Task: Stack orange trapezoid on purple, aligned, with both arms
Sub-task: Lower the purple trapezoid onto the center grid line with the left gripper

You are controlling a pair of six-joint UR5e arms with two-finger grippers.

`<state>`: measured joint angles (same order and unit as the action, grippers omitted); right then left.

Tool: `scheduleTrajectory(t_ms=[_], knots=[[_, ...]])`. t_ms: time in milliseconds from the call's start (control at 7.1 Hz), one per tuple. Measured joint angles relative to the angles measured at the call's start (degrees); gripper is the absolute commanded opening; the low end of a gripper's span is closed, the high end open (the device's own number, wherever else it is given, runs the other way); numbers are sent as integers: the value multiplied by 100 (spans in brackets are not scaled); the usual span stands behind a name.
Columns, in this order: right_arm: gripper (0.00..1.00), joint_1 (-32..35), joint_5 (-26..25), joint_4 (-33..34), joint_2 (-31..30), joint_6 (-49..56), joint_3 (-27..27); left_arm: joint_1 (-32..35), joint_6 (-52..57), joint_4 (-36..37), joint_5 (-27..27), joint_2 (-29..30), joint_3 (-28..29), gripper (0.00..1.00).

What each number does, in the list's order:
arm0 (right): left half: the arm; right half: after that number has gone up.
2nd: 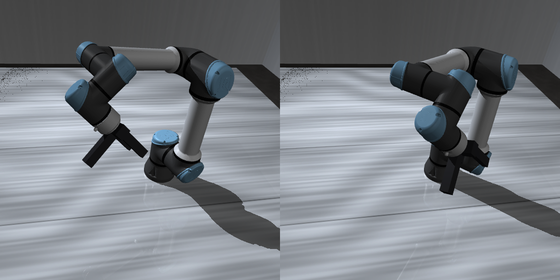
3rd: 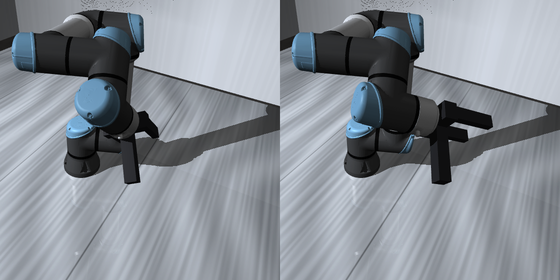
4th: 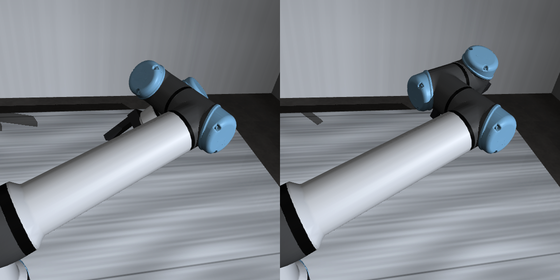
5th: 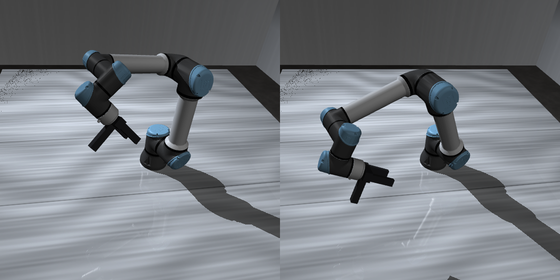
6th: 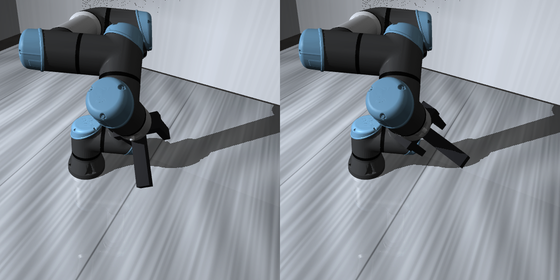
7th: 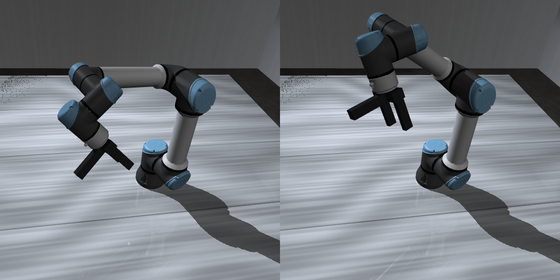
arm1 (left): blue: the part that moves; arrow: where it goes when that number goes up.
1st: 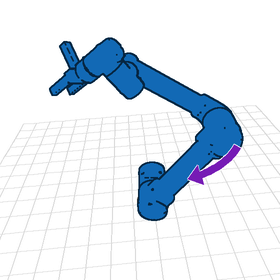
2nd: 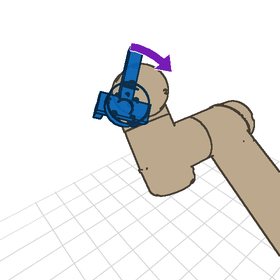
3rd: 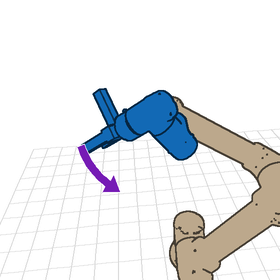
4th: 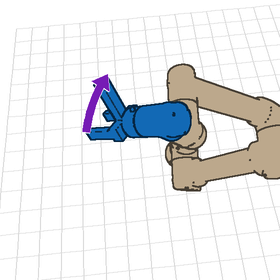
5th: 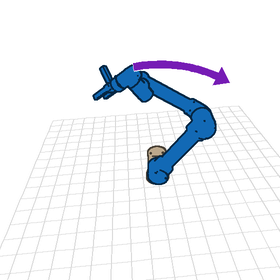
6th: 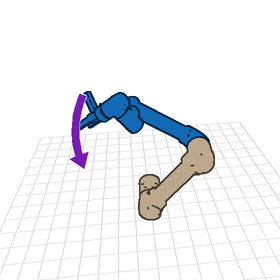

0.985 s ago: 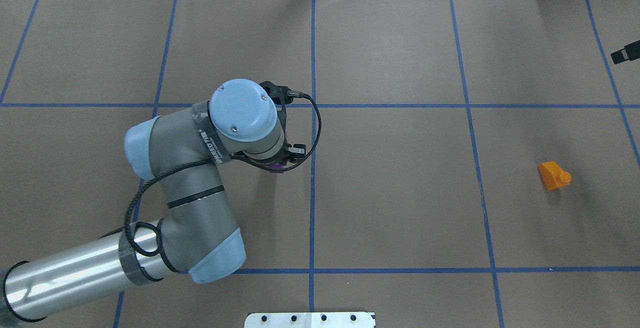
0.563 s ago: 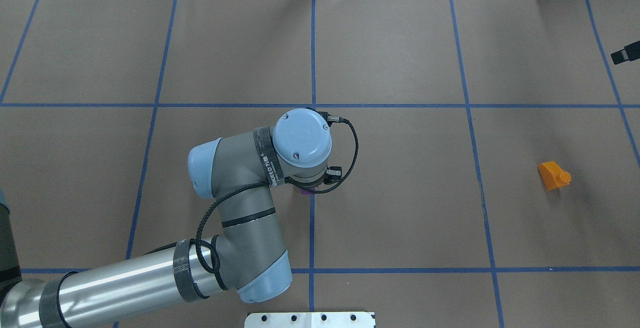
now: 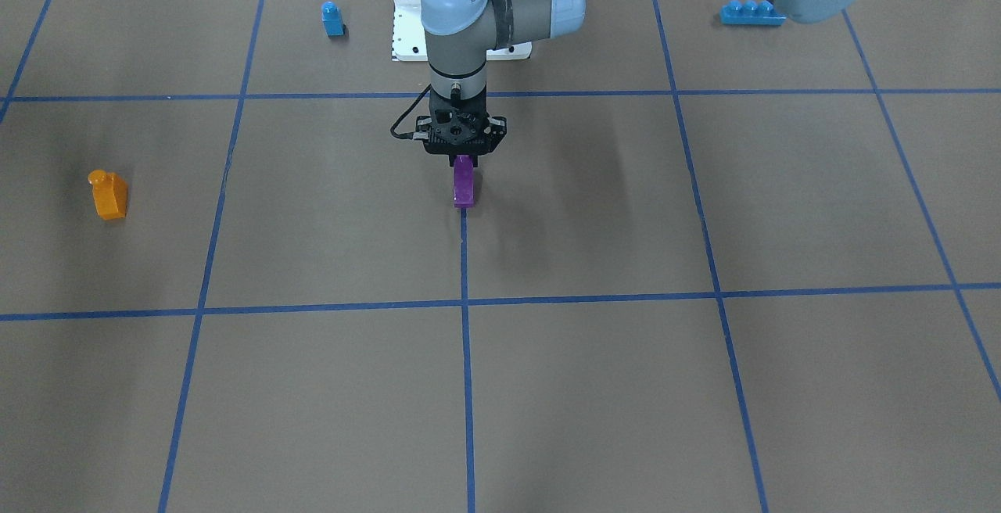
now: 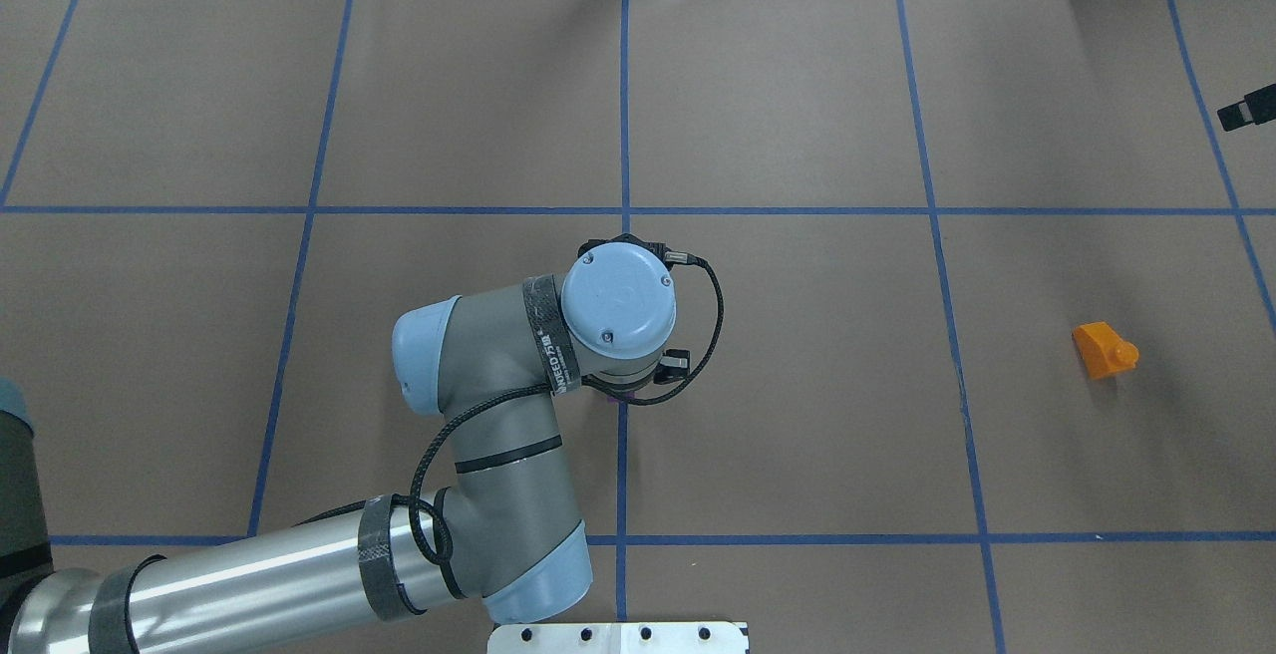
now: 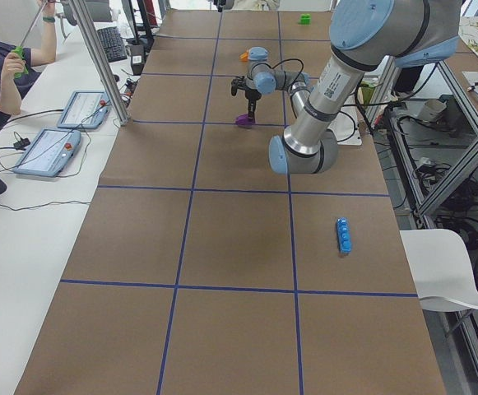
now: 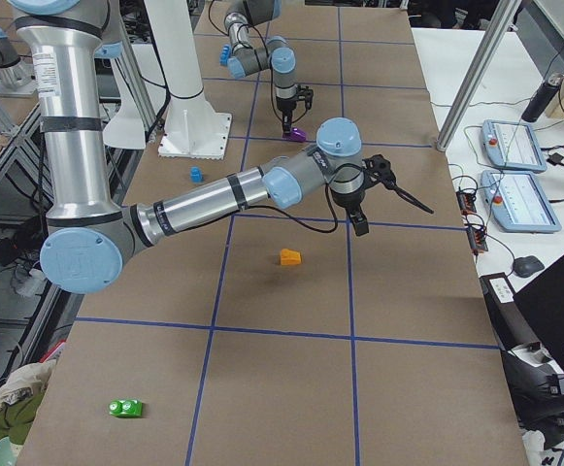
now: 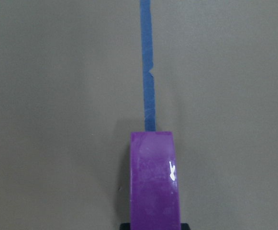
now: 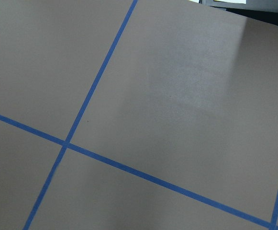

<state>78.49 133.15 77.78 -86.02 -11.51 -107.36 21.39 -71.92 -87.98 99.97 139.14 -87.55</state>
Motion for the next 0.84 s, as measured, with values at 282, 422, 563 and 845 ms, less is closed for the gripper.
scheduleTrajectory(t_ms=[282, 422, 563, 845], knots=[[100, 0, 0, 0, -9, 2, -3, -12, 3, 0, -4, -11, 6, 0], [100, 0, 0, 0, -11, 6, -1, -22, 3, 0, -4, -11, 8, 7], [100, 0, -1, 0, -23, 8, -4, -31, 5, 0, -4, -11, 9, 14], [100, 0, -7, 0, -59, 8, -12, -43, 11, 0, -4, -10, 10, 16]])
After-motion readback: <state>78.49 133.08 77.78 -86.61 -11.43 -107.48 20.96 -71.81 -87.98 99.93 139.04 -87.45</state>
